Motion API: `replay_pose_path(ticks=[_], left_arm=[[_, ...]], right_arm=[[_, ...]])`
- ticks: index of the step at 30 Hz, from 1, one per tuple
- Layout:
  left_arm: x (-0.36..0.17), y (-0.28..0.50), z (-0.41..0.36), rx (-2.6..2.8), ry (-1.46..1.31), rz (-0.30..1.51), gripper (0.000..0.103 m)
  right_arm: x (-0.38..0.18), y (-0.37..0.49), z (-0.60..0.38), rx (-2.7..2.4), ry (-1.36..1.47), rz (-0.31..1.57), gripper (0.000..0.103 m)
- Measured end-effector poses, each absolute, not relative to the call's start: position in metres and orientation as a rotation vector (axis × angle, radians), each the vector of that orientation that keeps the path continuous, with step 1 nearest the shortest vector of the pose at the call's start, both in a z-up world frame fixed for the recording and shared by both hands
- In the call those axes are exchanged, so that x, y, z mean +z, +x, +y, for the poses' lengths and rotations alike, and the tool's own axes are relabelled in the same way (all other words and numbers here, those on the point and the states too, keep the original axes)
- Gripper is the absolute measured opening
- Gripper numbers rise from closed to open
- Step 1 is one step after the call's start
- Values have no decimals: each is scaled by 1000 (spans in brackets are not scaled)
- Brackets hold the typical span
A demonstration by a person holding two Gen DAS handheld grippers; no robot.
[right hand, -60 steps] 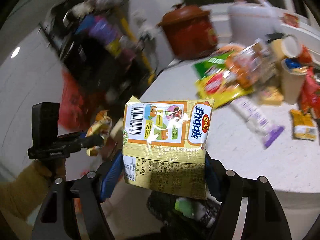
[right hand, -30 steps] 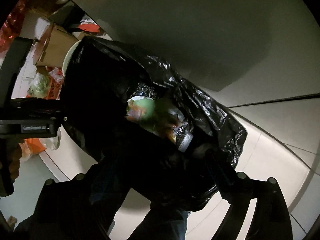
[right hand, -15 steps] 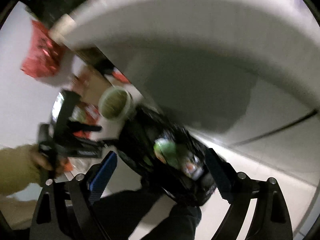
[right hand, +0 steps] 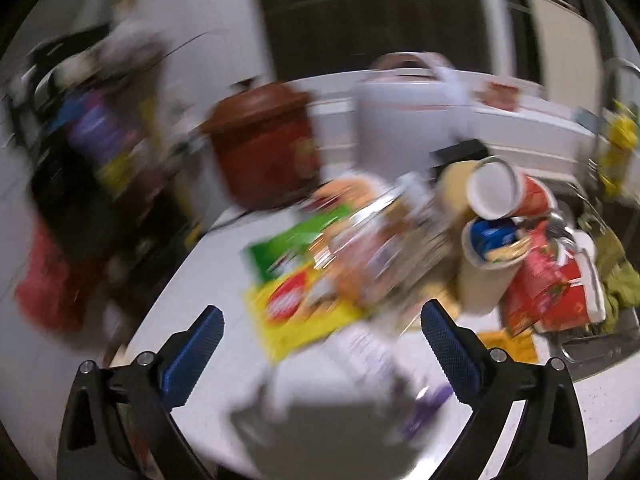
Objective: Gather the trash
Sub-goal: 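Raise both tools back over the counter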
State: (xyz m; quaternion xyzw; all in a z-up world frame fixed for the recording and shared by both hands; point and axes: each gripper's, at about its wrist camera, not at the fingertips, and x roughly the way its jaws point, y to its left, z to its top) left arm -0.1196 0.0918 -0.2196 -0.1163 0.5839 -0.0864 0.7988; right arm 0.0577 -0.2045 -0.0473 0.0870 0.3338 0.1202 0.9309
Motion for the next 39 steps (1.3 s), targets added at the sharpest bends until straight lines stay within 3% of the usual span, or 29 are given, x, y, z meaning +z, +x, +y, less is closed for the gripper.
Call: replay_pose_path(ticks=[9,11,12,13,16,28,35,39], left_arm=[[-207,-125,97,-182,-244,1227,82],[-198,-124,96,-194,-249,1206,82],[-194,-123,96,-200,-253,1197,82],[-190,-121,95,-208,-259,1186,82],[-172,-111,90,-243,-269,1137,82],[-84,7,13,-447,-213,892,82],[-54,78,-87,-518,114,802,82],[-62,103,-120,-493,324,795,82]], right_arm=[[-86,125,-205,61,267,742,95],[-90,127,-208,92,301,739,66],[-93,127,-214,144,355,750,40],[-93,124,-217,174,390,757,23],[-85,112,-221,213,401,744,8],[-28,30,-262,345,458,609,5],[-16,-9,-293,336,484,568,5],[-4,-30,-317,288,483,510,5]])
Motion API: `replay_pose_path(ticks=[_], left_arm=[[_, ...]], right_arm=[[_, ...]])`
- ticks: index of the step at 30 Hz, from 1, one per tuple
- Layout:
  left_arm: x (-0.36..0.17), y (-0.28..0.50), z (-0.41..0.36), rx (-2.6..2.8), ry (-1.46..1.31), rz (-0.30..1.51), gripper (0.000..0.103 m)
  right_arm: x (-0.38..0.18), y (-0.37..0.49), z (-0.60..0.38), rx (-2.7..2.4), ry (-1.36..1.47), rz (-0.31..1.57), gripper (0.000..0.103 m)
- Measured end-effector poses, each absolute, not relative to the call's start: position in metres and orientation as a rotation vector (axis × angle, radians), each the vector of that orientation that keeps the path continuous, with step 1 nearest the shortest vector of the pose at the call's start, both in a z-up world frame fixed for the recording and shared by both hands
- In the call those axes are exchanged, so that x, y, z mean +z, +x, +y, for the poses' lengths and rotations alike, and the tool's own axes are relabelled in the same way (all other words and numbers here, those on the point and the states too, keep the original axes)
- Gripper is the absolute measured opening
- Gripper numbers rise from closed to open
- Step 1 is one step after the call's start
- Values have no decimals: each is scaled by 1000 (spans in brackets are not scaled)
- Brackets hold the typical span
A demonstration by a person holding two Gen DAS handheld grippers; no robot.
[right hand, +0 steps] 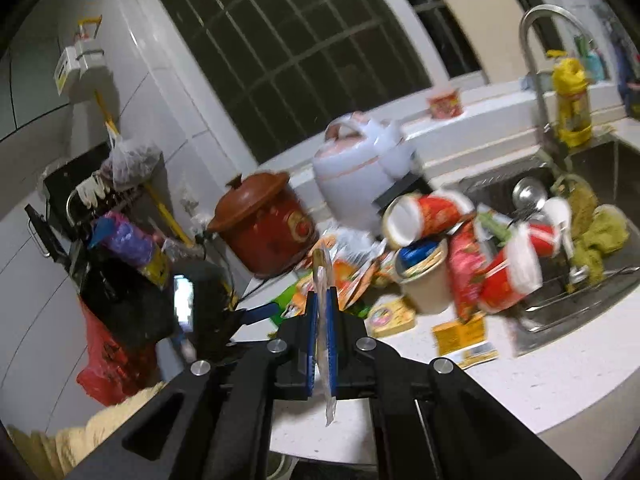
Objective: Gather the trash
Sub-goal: 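Raise both tools back over the counter, then grasp the orange juice pouch with the left tool while the right tool grasps a thin strip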
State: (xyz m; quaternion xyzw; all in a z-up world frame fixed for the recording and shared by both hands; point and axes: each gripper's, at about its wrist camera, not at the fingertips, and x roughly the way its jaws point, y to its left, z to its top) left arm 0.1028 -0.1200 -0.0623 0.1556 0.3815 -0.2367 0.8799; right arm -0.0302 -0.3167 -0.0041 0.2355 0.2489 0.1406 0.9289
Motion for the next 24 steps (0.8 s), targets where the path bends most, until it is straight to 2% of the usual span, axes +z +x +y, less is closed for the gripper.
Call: replay_pose_path(ticks=[6,11,12,16,24], left_arm=[[-73,130,-153,-435,522,774,82],[-91,144,-169,-450,595,829,80],[-91,145,-169,-469,583,825,76],[-81,145,-158,-550,459,817,72],[-54,139,-120,-616,175,818,71]], right_arm=[[8,-48,-358,227,530,454,5],[-1,-49,-372,207,566,478,5],[-3,-49,-373,205,567,482,5],[-6,-48,-375,205,566,493,5],[-3,-45,-370,233,567,490,5]])
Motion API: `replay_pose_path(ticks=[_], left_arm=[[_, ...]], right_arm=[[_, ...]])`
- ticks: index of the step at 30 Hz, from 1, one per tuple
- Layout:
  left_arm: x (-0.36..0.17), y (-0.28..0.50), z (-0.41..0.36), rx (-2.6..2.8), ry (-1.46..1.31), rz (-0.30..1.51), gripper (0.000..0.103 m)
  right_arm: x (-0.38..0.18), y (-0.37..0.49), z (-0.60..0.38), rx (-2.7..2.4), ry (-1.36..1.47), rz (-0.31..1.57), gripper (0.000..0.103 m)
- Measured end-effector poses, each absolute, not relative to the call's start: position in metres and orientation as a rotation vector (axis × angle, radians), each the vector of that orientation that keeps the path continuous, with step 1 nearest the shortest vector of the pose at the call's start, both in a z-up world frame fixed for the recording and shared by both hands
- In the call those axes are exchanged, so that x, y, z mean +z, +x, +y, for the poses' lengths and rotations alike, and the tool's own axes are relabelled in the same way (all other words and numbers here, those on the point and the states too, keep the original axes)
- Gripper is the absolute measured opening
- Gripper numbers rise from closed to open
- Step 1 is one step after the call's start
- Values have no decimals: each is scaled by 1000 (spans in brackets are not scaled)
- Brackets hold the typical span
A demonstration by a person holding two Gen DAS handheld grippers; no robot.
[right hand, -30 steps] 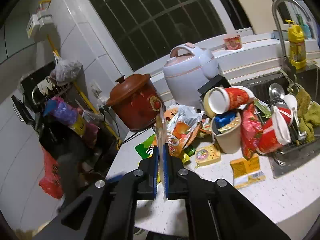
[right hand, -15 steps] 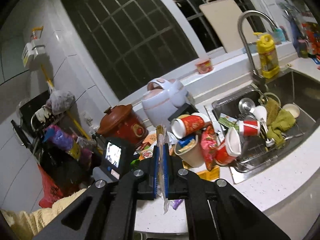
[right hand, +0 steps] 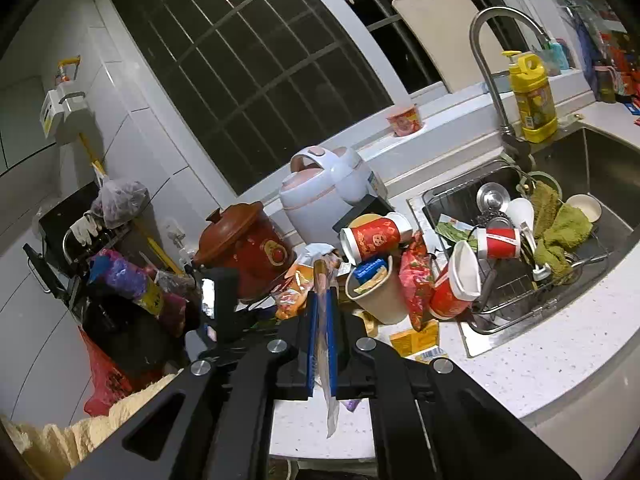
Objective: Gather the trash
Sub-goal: 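Grasp the orange juice pouch with the left tool while the right tool grasps a thin strip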
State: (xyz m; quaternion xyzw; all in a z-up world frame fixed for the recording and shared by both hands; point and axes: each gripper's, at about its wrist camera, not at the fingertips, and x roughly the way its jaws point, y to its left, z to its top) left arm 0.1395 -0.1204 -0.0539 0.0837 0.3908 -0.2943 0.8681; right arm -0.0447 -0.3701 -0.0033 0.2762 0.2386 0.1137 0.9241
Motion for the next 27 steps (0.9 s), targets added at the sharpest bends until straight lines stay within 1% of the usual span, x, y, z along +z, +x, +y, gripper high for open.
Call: replay_pose_path(ticks=[8,14,18,22,24,27], left_arm=[[-15,77,-48,-631,24,730,71],[-9,15,22,-559,-62,719,71],[-25,-33,70,-461,-74,795,71],[-51,-80,109,-366,-91,924,71],[-73,-104,126,-315,-111,995,71],[-117,-124,135,-256,-156,1104,71]], right_arm=[[3,-41,-347,317,534,506,5],[9,-42,-310,453,475,561,4],[7,-46,-272,581,402,631,4],[-8,-54,-222,730,275,751,4],[-21,-59,-201,782,223,811,4],[-57,-66,-167,846,151,938,4]])
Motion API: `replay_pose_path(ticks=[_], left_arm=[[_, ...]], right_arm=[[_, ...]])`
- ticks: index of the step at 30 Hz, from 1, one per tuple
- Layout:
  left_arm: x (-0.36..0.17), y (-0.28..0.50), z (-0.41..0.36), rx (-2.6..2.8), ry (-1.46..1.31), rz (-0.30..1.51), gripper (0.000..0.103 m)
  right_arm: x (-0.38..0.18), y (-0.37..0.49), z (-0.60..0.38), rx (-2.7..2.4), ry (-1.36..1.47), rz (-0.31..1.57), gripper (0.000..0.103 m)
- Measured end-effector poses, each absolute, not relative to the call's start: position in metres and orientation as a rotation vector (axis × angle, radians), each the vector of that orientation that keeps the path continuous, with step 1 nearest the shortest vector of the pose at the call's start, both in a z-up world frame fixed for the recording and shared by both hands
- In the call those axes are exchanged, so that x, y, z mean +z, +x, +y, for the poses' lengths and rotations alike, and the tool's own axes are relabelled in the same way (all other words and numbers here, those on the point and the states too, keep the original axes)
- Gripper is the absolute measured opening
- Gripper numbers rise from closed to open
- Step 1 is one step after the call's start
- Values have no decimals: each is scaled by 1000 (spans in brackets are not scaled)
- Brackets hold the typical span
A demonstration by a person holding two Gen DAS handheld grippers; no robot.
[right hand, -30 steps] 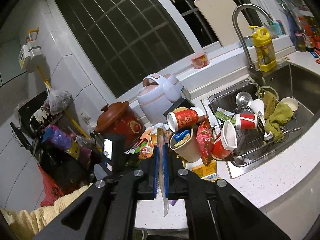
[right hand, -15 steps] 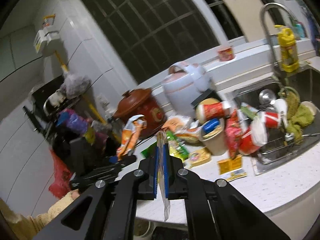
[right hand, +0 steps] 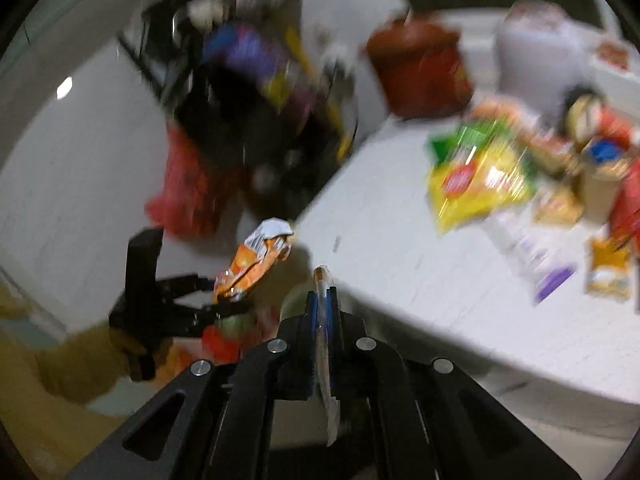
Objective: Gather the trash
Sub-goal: 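Grasp the orange juice pouch with the left tool while the right tool grasps a thin strip, then lower the juice pouch and strip and release them into the black trash bag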
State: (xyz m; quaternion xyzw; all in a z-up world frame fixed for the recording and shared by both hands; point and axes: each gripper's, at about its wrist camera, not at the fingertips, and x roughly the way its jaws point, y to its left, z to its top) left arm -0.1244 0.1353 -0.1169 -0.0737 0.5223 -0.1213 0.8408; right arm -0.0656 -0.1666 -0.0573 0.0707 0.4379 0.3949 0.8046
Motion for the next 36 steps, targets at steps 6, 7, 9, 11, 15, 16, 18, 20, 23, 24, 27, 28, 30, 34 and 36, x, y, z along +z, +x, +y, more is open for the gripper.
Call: replay_pose_path(ticks=[6,7,9,11,15,16,18,20,23,24,27,28,30,34,36], left_arm=[[-231,-138,123,-213,-175,1279,71],[-246,-138,121,-215,-177,1293,71],[-286,-134,114,-195,-148,1343,71],[-323,-129,107,-188,-127,1372,71],[-392,-117,95,-195,-104,1460,71],[-405,-114,92,-199,-88,1478,71],[-419,-108,89,-185,-70,1503,72],[-434,-103,87,-158,-53,1553,72],[-446,-103,88,-121,-13,1615,80],[-449,-104,87,-113,3,1632,84],[-451,-109,87,-117,19,1653,85],[-453,-109,88,-117,23,1659,85],[-448,-110,87,-122,33,1661,85],[-421,-110,81,-152,57,1620,85],[-395,-112,77,-183,61,1583,85]], right_arm=[[-187,-75,-111,846,49,1219,4],[-210,-76,-104,833,21,1256,4],[-254,-78,-93,802,-21,1322,4],[-289,-80,-86,773,-55,1363,4],[-361,-85,-72,687,-150,1428,4],[-371,-85,-69,670,-162,1437,4],[-399,-82,-66,622,-178,1470,5],[-417,-77,-60,593,-193,1488,7],[-433,-75,-55,545,-270,1488,49],[-433,-76,-60,532,-290,1474,56],[-423,-72,-62,523,-312,1454,61],[-416,-70,-66,512,-309,1445,62],[-404,-68,-72,509,-285,1429,62],[-354,-62,-85,527,-201,1366,63],[-313,-62,-90,567,-162,1311,63]])
